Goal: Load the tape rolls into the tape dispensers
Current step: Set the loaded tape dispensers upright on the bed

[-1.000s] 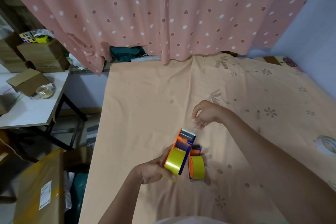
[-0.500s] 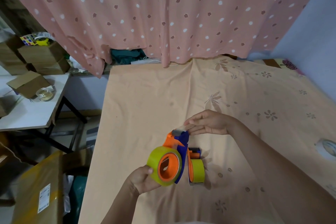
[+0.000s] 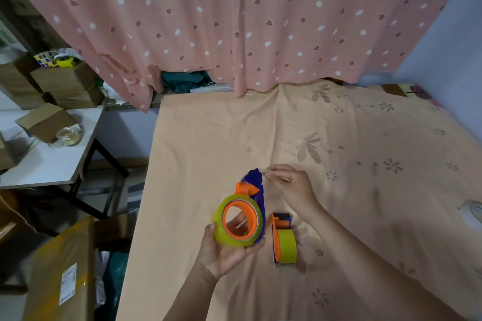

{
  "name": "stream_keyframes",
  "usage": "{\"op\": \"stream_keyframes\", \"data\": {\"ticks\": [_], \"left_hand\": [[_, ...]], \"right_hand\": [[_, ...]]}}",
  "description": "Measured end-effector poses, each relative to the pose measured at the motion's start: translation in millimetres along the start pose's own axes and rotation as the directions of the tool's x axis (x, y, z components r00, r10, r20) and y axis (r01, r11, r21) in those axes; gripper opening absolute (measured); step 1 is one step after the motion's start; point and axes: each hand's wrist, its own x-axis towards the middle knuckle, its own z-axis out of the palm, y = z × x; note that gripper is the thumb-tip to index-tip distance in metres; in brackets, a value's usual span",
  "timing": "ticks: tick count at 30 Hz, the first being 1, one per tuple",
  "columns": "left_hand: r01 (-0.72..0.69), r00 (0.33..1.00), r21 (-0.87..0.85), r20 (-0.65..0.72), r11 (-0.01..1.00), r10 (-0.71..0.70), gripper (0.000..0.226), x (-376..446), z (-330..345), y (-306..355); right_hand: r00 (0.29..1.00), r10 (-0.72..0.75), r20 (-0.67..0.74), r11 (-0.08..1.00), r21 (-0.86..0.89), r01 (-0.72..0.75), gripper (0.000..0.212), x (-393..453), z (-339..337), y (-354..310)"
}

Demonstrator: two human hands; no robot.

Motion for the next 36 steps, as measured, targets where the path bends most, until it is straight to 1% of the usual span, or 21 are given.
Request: {"op": "stream_keyframes", "data": {"ticks": [4,5,8,11,12,15,17,18,19,22,24,27,30,34,36], "left_hand": [[-0.016,0.996,-0.041,-0.093,0.999,0.012,0.097,3,3,-5],[-0.013,0.995,-0.042,-0.103,0.999,0.009,0.097,3,5,-5],[-0.009,0.991,-0.047,-0.137,0.999,0.003,0.101,0,6,-3],[-0.023,0.987,-0.074,-0.161,0.997,0.011,0.119,-2,9,-1],[-0.019,0.991,-0.071,-0.13,0.997,0.01,0.119,-2,13,-1],[0.025,0.996,-0.034,0.085,0.999,-0.022,0.11,1,13,2],[0.055,0.99,-0.047,0.136,0.997,-0.048,0.113,3,16,4],[0.069,0.991,-0.075,0.123,0.995,-0.059,0.112,4,18,5],[0.071,0.995,-0.109,0.077,0.992,-0.063,0.109,6,20,5],[0.006,0.987,-0.169,-0.154,0.986,-0.032,0.105,11,23,5],[-0.02,0.971,-0.173,-0.238,0.985,-0.022,0.108,12,27,5],[-0.037,0.965,-0.182,-0.263,0.983,-0.012,0.108,11,26,6],[-0.043,0.958,-0.162,-0.287,0.986,-0.006,0.107,9,24,11],[-0.038,0.958,-0.14,-0.287,0.989,-0.004,0.106,8,24,16],[-0.054,0.959,-0.154,-0.282,0.987,0.009,0.104,9,24,18]], "right_hand": [[0.996,-0.027,-0.081,0.998,0.048,0.031,0.043,-16,17,11],[0.994,-0.025,-0.105,0.999,0.036,0.029,0.041,-19,18,13],[0.988,0.004,-0.156,0.999,-0.039,-0.01,0.018,-18,16,17],[0.982,0.013,-0.187,0.996,-0.083,-0.029,0.016,-18,12,17],[0.982,0.01,-0.191,0.996,-0.088,-0.027,0.017,-19,12,16],[0.984,-0.005,-0.176,0.995,-0.1,-0.012,0.015,-23,13,18],[0.985,-0.018,-0.173,0.995,-0.104,0.0,0.013,-24,14,19],[0.984,-0.028,-0.177,0.994,-0.109,0.008,0.012,-24,14,19],[0.982,-0.038,-0.187,0.993,-0.118,0.016,0.011,-23,14,19],[0.972,-0.047,-0.232,0.991,-0.134,0.016,0.011,-18,10,18],[0.965,-0.048,-0.256,0.988,-0.156,0.008,0.014,-13,5,19],[0.966,-0.039,-0.257,0.981,-0.194,-0.012,0.009,-7,-3,20],[0.975,-0.054,-0.216,0.973,-0.23,0.003,0.011,-1,-8,19],[0.983,-0.092,-0.161,0.966,-0.254,0.049,0.011,9,-14,8],[0.985,-0.084,-0.151,0.973,-0.228,0.048,0.011,12,-14,4]]}}
